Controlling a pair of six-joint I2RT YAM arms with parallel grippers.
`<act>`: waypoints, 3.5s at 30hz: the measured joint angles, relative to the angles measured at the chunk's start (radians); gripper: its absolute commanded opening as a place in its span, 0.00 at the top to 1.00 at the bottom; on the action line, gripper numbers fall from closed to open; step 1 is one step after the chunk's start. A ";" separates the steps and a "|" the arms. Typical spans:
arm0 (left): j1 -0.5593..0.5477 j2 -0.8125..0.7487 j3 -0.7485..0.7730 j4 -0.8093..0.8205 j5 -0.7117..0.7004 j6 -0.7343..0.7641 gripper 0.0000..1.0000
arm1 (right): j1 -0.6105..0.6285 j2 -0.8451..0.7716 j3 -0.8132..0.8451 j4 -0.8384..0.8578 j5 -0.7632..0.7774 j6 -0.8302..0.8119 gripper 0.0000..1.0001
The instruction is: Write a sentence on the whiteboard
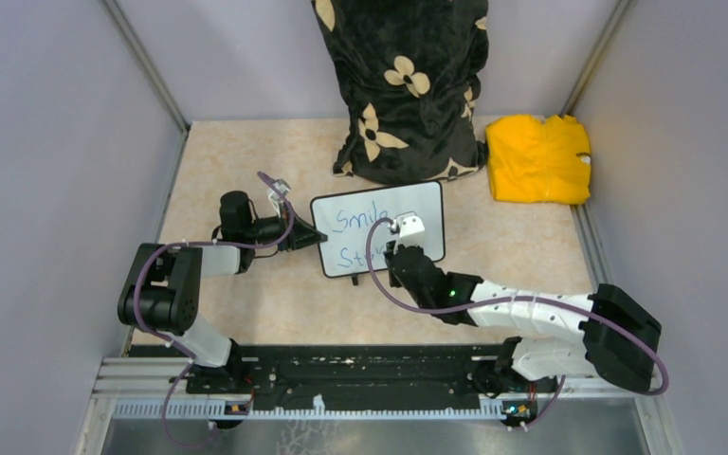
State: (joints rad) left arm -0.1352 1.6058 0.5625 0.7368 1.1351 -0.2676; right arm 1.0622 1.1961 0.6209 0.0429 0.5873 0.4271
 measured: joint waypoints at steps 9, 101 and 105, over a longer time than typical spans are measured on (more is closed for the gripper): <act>0.000 0.000 0.000 0.000 0.000 0.000 1.00 | 0.000 0.010 -0.026 -0.010 -0.059 0.014 1.00; -0.007 -0.002 0.009 -0.022 -0.005 0.011 1.00 | -0.035 -0.101 -0.126 0.053 0.043 -0.021 1.00; -0.007 -0.002 0.009 -0.023 -0.005 0.012 1.00 | -0.035 -0.103 -0.139 0.040 0.026 -0.002 1.00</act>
State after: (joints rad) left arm -0.1425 1.6043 0.5716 0.7143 1.1301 -0.2558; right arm 1.0267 1.0935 0.4820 0.0834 0.6132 0.4248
